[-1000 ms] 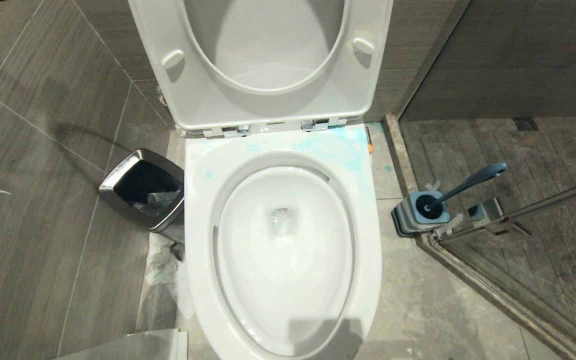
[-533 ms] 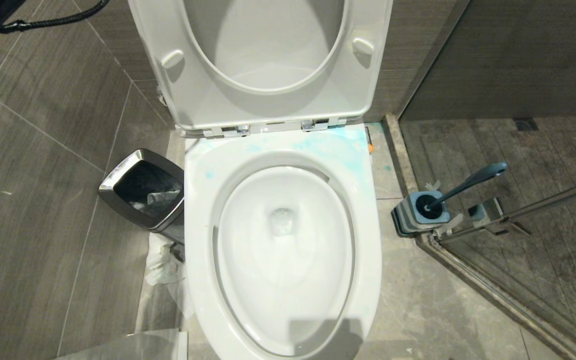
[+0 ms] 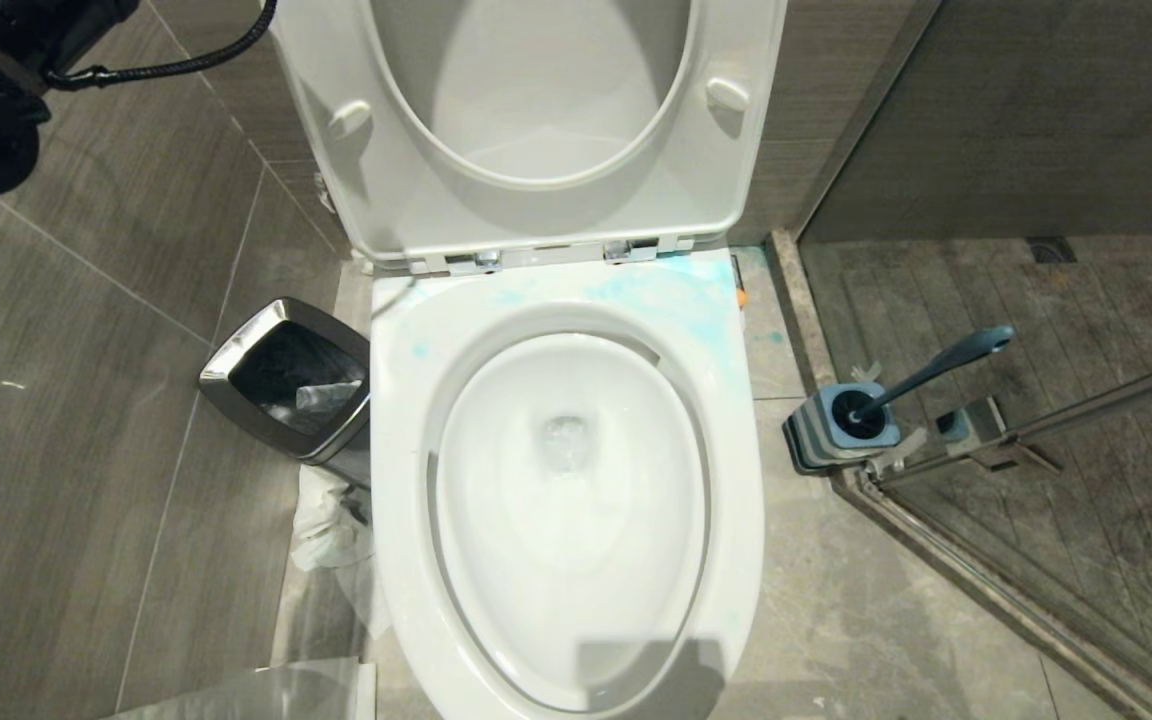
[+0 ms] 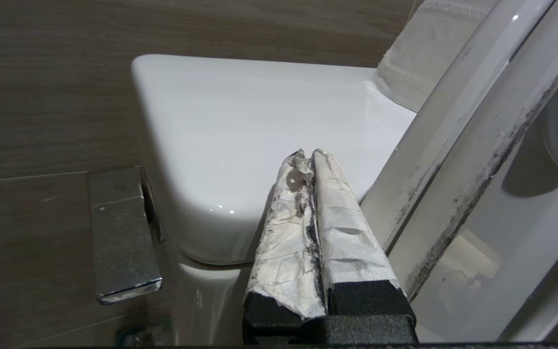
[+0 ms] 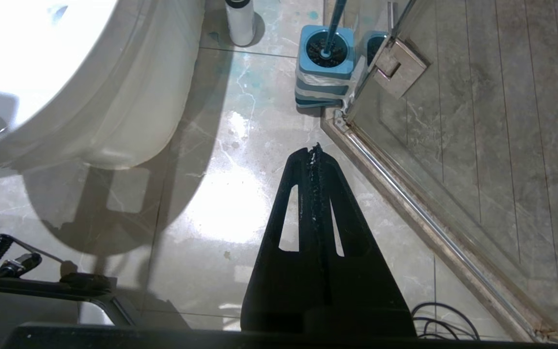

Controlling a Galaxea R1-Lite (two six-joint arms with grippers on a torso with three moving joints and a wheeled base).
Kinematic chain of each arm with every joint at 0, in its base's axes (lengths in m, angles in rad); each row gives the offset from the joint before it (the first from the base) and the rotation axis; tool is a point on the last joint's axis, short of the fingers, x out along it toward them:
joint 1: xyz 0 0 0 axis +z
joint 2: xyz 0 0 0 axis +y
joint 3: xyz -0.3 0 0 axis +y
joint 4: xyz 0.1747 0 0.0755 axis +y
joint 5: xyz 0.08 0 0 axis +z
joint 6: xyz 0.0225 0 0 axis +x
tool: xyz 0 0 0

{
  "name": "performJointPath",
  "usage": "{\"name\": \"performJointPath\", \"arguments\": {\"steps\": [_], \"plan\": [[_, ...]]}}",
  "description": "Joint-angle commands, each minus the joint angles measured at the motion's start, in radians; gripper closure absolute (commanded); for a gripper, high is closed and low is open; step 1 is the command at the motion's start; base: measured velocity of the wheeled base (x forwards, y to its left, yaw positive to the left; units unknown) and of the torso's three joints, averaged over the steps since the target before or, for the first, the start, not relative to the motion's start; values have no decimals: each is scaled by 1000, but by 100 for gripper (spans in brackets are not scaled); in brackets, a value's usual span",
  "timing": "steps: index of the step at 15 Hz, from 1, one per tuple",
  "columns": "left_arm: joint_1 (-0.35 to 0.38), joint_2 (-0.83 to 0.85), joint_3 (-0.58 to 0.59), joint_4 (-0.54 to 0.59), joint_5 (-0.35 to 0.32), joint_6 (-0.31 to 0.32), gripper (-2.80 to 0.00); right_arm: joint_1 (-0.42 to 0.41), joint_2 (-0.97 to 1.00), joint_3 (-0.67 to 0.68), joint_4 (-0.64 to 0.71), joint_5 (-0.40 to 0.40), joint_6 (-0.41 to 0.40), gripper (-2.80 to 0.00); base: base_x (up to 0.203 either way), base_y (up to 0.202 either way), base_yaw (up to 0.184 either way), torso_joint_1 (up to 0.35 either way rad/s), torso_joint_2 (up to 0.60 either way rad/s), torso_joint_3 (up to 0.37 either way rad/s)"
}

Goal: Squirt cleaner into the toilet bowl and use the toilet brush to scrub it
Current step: Close the toilet lid

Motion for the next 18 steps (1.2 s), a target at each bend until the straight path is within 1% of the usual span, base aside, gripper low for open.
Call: {"name": "performJointPath", "arguments": {"steps": [1,2,4,5,7,9,10,12,14,15,17,18], "plan": [[-6,-37,8,18,-19,-67,0,0,1,0,-2,1,-1,0,0,0,0,0,0,0],[-16,-69,16,51,-21,-126,0,0,1,0,-1,1,-1,0,0,0,0,0,0,0],[-27,-134,42,134,-32,-223,0,0,1,0,0,1,-1,0,0,0,0,0,0,0],[-28,-159,73,148,-51,-254,0,0,1,0,0,1,-1,0,0,0,0,0,0,0],[-29,-205,151,153,-86,-282,0,0,1,0,0,1,-1,0,0,0,0,0,0,0],[-32,-272,268,160,-107,-296,0,0,1,0,-2,1,-1,0,0,0,0,0,0,0],[-37,-325,328,180,-111,-311,0,0,1,0,-2,1,-1,0,0,0,0,0,0,0],[-49,-446,444,281,-115,-356,0,1,1,0,0,1,-1,0,0,0,0,0,0,0],[-57,-543,565,447,-122,-381,0,0,1,0,-2,1,-1,0,0,0,0,0,0,0],[-58,-578,619,510,-128,-388,0,0,1,0,-2,1,-1,0,0,0,0,0,0,0],[-50,-622,716,571,-128,-396,0,0,1,0,-2,1,-1,0,0,0,0,0,0,0],[-25,-642,754,601,-126,-397,0,0,1,0,-1,1,-1,0,0,0,0,0,0,0]]}}
